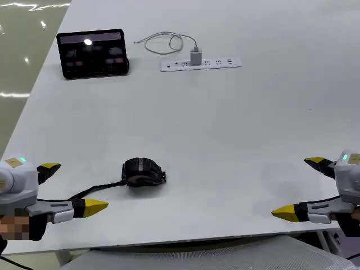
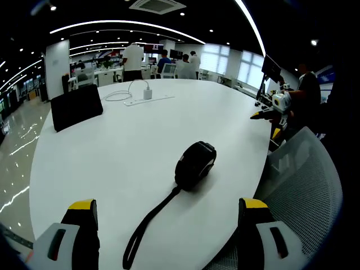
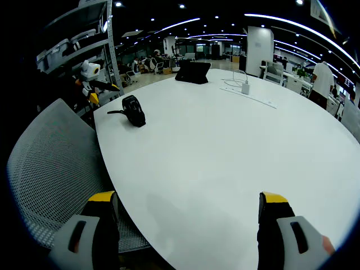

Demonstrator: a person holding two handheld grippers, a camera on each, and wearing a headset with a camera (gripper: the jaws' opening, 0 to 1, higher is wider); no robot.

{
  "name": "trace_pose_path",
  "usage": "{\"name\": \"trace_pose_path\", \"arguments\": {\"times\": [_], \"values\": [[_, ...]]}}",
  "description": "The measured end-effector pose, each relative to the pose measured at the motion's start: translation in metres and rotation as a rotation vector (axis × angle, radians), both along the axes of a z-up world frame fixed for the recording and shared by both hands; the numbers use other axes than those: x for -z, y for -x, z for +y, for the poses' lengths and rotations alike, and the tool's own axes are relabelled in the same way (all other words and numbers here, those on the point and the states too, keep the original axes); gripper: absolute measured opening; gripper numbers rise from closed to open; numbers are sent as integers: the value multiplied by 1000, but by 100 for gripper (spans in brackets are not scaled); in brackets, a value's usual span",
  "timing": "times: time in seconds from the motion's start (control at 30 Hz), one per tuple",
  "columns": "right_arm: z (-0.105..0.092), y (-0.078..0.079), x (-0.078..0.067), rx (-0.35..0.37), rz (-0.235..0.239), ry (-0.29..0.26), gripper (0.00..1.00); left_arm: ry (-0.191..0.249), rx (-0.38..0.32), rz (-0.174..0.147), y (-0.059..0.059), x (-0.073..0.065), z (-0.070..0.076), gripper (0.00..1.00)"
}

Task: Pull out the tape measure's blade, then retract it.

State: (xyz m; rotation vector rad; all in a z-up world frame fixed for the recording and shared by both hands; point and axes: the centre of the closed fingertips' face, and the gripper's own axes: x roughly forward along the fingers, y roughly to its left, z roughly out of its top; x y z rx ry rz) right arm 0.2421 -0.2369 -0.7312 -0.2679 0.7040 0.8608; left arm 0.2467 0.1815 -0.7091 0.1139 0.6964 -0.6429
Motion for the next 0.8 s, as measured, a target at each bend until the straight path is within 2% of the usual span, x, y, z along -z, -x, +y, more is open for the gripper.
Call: {"name": "trace_pose_path", "arguments": {"times": [0.1, 0.3, 0.63, 0.8], "values": [[-1, -1, 1, 8, 0, -3, 100, -1, 6, 5, -1, 1, -1, 100], [-1, -1, -1, 8, 0, -3, 100, -3, 7, -3, -5, -2, -1, 100], [1, -4, -2, -5, -15, 5, 100, -6, 27, -16, -6, -1, -4, 100], [6, -9, -3, -14, -21, 5, 100, 9, 34, 11, -10, 2, -7, 100]]}}
